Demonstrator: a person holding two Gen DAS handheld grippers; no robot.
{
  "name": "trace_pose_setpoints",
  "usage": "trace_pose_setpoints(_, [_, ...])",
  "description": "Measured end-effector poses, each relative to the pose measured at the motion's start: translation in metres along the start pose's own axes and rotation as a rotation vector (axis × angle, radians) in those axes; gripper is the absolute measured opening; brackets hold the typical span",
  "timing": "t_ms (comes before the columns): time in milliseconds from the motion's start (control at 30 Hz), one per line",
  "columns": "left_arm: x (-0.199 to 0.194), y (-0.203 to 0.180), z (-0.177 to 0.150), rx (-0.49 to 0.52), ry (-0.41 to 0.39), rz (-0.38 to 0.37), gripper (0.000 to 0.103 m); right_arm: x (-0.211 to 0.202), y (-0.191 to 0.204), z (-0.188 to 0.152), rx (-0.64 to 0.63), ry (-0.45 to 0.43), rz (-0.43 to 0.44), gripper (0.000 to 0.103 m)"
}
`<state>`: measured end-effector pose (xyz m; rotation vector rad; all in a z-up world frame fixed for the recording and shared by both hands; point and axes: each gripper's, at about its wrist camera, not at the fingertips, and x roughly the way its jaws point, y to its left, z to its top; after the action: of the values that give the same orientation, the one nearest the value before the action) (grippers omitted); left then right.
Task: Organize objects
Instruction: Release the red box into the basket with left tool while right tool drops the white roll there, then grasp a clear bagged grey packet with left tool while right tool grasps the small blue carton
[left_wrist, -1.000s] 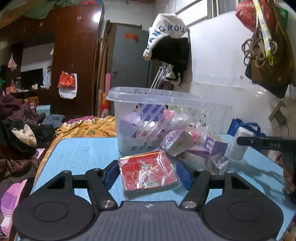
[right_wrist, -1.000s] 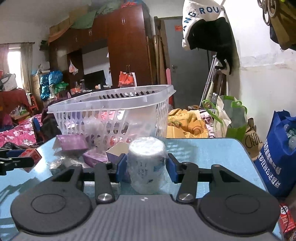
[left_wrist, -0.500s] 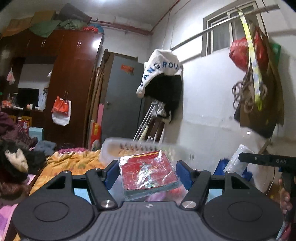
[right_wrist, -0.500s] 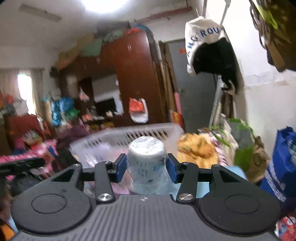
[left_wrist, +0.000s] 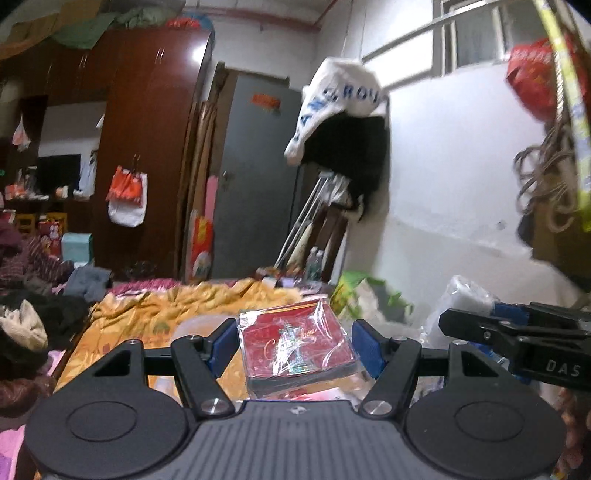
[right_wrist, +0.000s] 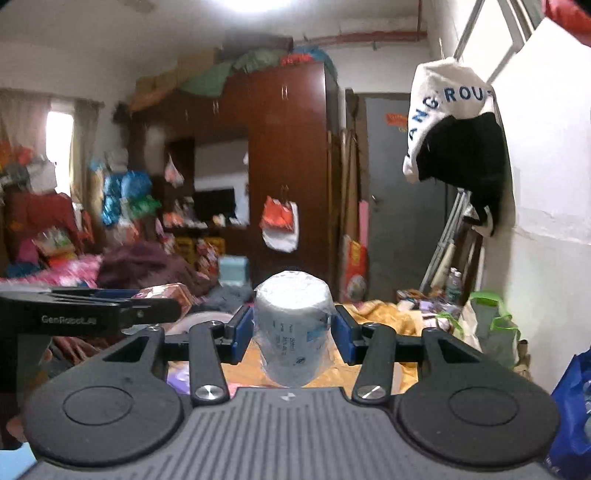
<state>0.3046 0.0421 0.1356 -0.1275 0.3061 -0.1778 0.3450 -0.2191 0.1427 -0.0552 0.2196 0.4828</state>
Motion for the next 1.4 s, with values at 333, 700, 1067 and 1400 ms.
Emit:
trace_pose_setpoints(333, [-0.016, 0.006, -0.016, 0.023, 0.021, 0.023, 0.088, -0.019, 0.003, -0.023, 0.006, -0.038, 0.0, 0.103])
trace_pose_setpoints(700, [-0.076, -0.017, -0.091, 0.115, 0.091, -0.006, 0.098, -0.064, 0.0, -0.103, 0.086, 0.131, 0.045, 0.102])
trace_pose_setpoints(1067, [-0.039, -0.037, -0.107, 0.152, 0.187, 0.038, 0.087, -0.03, 0.006, -0.117, 0.12, 0.244, 0.065, 0.08])
trace_pose_setpoints(1400, [-0.017, -0.049, -0.114, 0.171, 0.267, 0.072, 0.056, -0.019, 0.011, -0.126, 0.045, 0.291, -0.012, 0.05])
